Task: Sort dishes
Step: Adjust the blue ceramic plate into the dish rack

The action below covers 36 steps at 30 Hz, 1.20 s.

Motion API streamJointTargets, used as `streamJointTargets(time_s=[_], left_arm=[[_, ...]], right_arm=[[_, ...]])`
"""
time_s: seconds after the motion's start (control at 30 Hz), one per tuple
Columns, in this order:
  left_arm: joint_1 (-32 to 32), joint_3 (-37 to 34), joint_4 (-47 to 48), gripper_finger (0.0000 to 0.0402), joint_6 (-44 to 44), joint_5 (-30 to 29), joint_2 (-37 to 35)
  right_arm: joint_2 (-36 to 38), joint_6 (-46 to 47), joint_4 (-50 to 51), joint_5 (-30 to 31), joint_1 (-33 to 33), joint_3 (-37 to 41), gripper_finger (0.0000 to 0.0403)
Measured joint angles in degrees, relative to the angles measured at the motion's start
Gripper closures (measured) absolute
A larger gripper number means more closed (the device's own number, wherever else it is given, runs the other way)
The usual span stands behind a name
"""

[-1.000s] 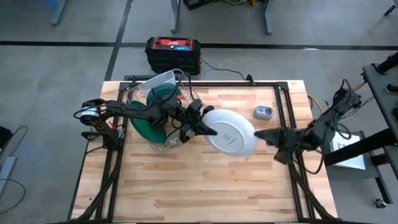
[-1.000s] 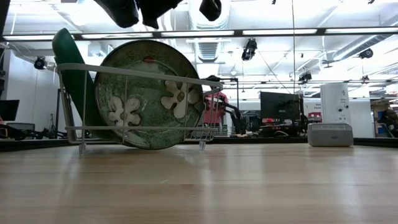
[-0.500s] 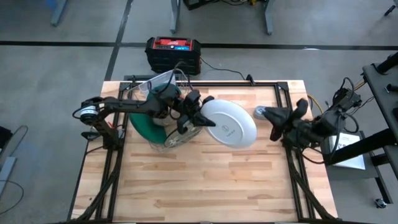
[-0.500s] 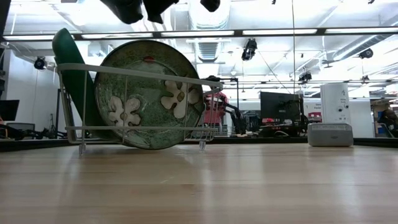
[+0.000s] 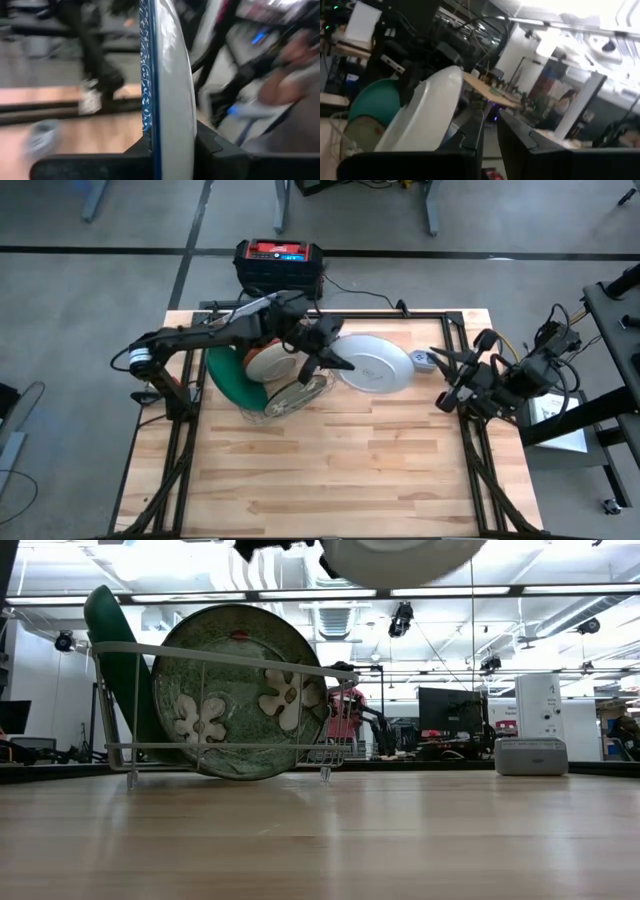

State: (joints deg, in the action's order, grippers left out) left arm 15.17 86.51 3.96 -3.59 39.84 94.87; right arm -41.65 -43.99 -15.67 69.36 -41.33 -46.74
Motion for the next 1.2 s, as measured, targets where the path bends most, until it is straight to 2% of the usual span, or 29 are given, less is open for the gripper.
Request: streamJointTargets(time_s=[0.07,0.17,0.27,0.43,0.57,0.93,1.1,1.2], left_arm=[[-0.46,4.79,10.15,0.0374,5.93,-4.97,-0.09],[-1.27,10.50,19.49,0.0374,12.16,-11.72,-0.15],[-1.87,13.75,23.43,0.0374,15.46,-13.29,-0.13],[-2.47,14.05,23.76,0.0374,18.20,-12.66,-0.13],[-3.18,13.03,24.16,0.0374,20.22,-13.09,-0.13],[-4.53,12.52,23.74,0.0374,22.40,-12.78,-0.13],[-5.88,12.49,21.63,0.0374,22.69,-12.81,-0.13],[-6.55,12.49,21.37,0.0374,23.05,-12.85,-0.13]], right_arm=[[0.23,4.24,0.61,0.32,-0.15,0.00,0.0359],[0.81,10.83,4.53,0.10,-0.14,0.01,0.0349],[0.64,17.78,11.42,-1.06,-0.13,0.02,0.0336],[-0.48,30.11,19.93,-2.98,0.10,0.09,0.0311],[-1.70,35.09,23.16,-3.94,0.12,0.94,0.0279],[-4.00,40.02,22.85,-5.53,1.50,1.36,0.0132],[-4.04,42.56,22.72,-10.96,6.16,1.36,0.0103],[-4.04,42.29,21.96,-17.38,9.64,1.36,0.0103]])
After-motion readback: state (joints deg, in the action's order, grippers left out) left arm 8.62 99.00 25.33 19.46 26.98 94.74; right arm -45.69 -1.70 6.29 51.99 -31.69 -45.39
